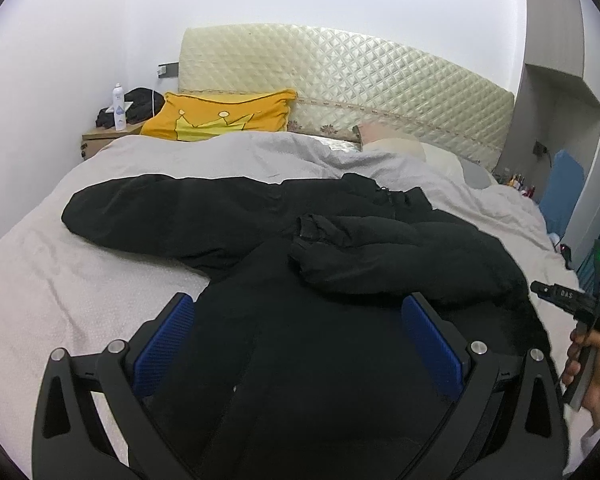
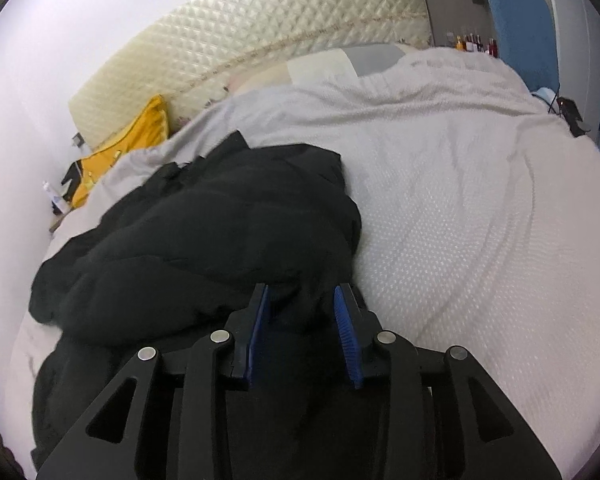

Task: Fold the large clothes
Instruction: 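Open the right gripper and withdraw it from the jacket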

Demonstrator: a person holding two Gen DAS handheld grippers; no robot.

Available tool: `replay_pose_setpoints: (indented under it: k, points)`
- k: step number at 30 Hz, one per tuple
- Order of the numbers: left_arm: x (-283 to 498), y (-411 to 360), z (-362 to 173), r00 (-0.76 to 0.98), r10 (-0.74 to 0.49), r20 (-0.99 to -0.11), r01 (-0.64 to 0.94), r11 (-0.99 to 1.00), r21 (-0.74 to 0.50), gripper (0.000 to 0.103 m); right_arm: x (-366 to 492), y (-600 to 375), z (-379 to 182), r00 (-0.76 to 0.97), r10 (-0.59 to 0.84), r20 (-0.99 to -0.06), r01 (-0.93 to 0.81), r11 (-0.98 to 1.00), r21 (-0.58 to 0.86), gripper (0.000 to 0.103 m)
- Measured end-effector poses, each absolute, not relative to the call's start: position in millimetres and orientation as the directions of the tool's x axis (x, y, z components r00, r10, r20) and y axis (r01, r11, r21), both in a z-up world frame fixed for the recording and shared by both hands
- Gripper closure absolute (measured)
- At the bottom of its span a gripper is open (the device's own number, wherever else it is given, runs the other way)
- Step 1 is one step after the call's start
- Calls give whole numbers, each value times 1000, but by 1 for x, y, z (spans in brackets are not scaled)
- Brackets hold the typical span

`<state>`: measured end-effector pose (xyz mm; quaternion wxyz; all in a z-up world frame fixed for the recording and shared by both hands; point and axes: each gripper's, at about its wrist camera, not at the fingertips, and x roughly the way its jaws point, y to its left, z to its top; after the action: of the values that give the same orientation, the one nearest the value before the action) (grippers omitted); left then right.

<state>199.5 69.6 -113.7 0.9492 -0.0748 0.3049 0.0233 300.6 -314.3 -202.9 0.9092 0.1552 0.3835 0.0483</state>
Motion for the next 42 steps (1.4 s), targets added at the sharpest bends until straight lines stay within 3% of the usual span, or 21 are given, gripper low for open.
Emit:
replay_pose_setpoints:
  k: [18, 32, 42]
  points:
    - [142, 42, -52, 870, -58, -490, -9, 991, -132, 0, 173, -254, -84, 859, 281, -427, -177, 948, 266, 71]
    - [108, 23, -46, 878, -122, -463, 73, 990, -123, 0, 89, -245, -75, 907, 264, -329, -195, 954, 230, 71]
    - [97, 23, -52, 878, -143, -457, 73, 983, -168, 0, 50, -245, -94, 914, 221, -340, -162, 968, 193, 71]
